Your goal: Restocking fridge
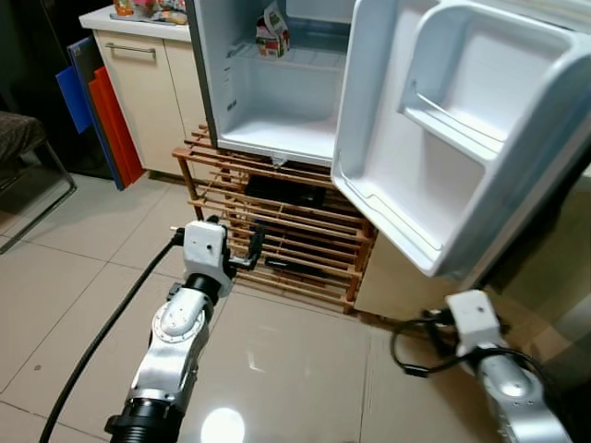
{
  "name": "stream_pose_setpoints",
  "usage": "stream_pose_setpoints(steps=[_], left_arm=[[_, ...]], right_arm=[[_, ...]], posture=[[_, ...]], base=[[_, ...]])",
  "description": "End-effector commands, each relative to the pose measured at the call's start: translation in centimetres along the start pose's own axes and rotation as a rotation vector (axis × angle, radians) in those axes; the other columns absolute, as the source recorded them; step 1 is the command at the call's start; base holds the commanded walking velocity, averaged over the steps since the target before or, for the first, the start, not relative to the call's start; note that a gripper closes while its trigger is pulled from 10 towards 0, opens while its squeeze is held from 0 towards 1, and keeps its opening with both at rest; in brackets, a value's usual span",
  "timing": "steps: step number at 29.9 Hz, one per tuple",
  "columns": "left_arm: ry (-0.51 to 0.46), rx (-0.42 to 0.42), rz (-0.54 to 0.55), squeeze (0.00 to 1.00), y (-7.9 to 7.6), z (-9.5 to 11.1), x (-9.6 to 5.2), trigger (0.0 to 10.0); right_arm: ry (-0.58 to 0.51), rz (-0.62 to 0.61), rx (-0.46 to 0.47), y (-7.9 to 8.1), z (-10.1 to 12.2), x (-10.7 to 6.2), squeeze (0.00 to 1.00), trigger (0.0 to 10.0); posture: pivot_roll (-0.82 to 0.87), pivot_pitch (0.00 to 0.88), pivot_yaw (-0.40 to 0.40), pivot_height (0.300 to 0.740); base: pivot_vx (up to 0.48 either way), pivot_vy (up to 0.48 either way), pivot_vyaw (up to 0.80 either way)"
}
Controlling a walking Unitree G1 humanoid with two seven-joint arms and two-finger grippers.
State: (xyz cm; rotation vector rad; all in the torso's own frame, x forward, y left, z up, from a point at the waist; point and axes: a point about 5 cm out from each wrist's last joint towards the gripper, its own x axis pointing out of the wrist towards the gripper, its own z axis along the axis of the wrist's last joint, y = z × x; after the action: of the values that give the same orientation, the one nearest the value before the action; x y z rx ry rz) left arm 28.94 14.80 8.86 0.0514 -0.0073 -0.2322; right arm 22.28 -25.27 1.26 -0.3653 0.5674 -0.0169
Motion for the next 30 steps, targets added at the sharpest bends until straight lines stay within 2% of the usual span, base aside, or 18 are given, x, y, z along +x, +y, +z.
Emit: stream_pose_setpoints(steps=[1, 2, 3, 5, 8, 9, 10, 11, 12, 14, 15, 16, 20, 22, 24, 28, 29, 30], left_arm=[[0.008, -0.003, 0.001, 0.0, 0.1, -0.2, 0.0, 10.0], [0.009, -0.006, -0.003, 0.0, -0.1, -0.3, 0.1, 10.0], [0.009, -0.006, -0.003, 0.0, -0.1, -0.3, 0.1, 10.0], [0.01, -0.007, -0.005, 0.0, -0.2, -0.3, 0.3, 10.0], [0.037, 0.021, -0.013, 0.0, -0.3, -0.9, 0.4, 10.0], [0.037, 0.021, -0.013, 0.0, -0.3, -0.9, 0.4, 10.0], [0.085, 0.055, -0.014, 0.0, -0.3, -1.8, 0.3, 10.0], [0.085, 0.055, -0.014, 0.0, -0.3, -1.8, 0.3, 10.0], [0.15, 0.081, -0.014, 0.0, -0.1, -3.0, 0.1, 10.0], [0.417, 0.168, -0.019, 0.0, 0.5, -7.1, -1.4, 10.0], [0.505, 0.197, -0.02, 0.0, 0.7, -8.3, -2.0, 10.0], [0.549, 0.186, -0.028, 0.0, 0.8, -9.0, -2.5, 10.0], [0.562, 0.163, -0.066, 0.0, 0.4, -9.2, -2.5, 10.0], [0.561, 0.165, -0.083, 0.0, 0.2, -9.2, -2.3, 10.0], [0.567, 0.171, -0.115, 0.0, -0.2, -9.3, -2.0, 10.0], [0.614, 0.204, -0.147, 0.0, -0.6, -9.9, -1.9, 10.0], [0.614, 0.204, -0.147, 0.0, -0.6, -9.9, -1.9, 10.0], [0.624, 0.213, -0.155, 0.0, -0.7, -10.0, -1.9, 10.0]], right_arm=[[0.043, -0.02, -0.023, -1.1, 0.0, 0.4, 0.0, 10.0], [0.08, -0.077, -0.043, -2.4, -0.3, 0.8, 0.0, 10.0], [0.08, -0.077, -0.043, -2.4, -0.3, 0.8, 0.0, 10.0], [0.076, -0.167, -0.049, -3.9, 0.3, 1.2, 0.0, 10.0], [-0.002, -0.341, -0.058, -6.6, 3.2, 2.2, 0.0, 10.0], [-0.002, -0.341, -0.058, -6.6, 3.2, 2.2, 0.0, 10.0], [-0.039, -0.391, -0.073, -7.4, 4.6, 2.5, 0.0, 10.0], [-0.039, -0.391, -0.073, -7.4, 4.6, 2.5, 0.0, 10.0], [-0.074, -0.424, -0.079, -7.9, 5.9, 2.8, 0.0, 10.0], [-0.139, -0.491, -0.104, -9.0, 8.7, 3.4, 0.0, 10.0], [-0.154, -0.51, -0.108, -9.3, 9.4, 3.6, 0.0, 10.0], [-0.173, -0.538, -0.113, -9.8, 10.5, 3.7, 0.0, 10.0], [-0.226, -0.598, -0.084, -11.0, 12.7, 3.6, 0.0, 10.0], [-0.245, -0.594, -0.055, -11.2, 13.2, 3.5, 0.0, 10.0], [-0.311, -0.522, 0.045, -10.6, 14.4, 3.7, 0.0, 10.0], [-0.426, -0.305, 0.113, -7.4, 16.5, 4.0, 0.0, 10.0], [-0.426, -0.305, 0.113, -7.4, 16.5, 4.0, 0.0, 10.0], [-0.47, -0.22, 0.118, -6.2, 17.1, 3.8, 0.0, 10.0]], posture=[[-0.2, 0.0, -0.01, 0.74], [-0.2, 0.0, -0.01, 0.74], [-0.2, 0.0, -0.01, 0.74], [-0.2, 0.0, -0.003, 0.74], [-0.2, 0.0, 0.001, 0.74], [-0.2, 0.0, 0.001, 0.74], [-0.2, 0.0, 0.006, 0.74], [-0.2, 0.0, 0.006, 0.74], [-0.2, 0.0, 0.007, 0.74], [-0.2, 0.0, 0.016, 0.74], [-0.2, 0.0, 0.02, 0.74], [-0.2, 0.0, 0.024, 0.74], [-0.2, 0.0, 0.025, 0.74], [-0.21, 0.0, 0.027, 0.74], [-0.22, 0.0, 0.03, 0.74], [-0.23, 0.0, 0.035, 0.74], [-0.23, 0.0, 0.035, 0.74], [-0.23, 0.0, 0.035, 0.74]], base=[[0.0, 0.0, 0.0], [0.0, 0.0, 0.0], [0.0, 0.0, 0.0], [0.0, 0.0, 0.0], [0.0, 0.0, 0.0], [0.0, 0.0, 0.0], [0.0, 0.0, 0.0], [0.0, 0.0, 0.0], [0.0, 0.0, 0.0], [0.0, 0.0, 0.0], [0.0, 0.0, 0.0], [0.0, 0.0, 0.0], [0.0, 0.0, 0.0], [0.0, 0.0, 0.0], [0.0, 0.0, 0.0], [0.0, 0.0, 0.0], [0.0, 0.0, 0.0], [0.0, 0.0, 0.0]])
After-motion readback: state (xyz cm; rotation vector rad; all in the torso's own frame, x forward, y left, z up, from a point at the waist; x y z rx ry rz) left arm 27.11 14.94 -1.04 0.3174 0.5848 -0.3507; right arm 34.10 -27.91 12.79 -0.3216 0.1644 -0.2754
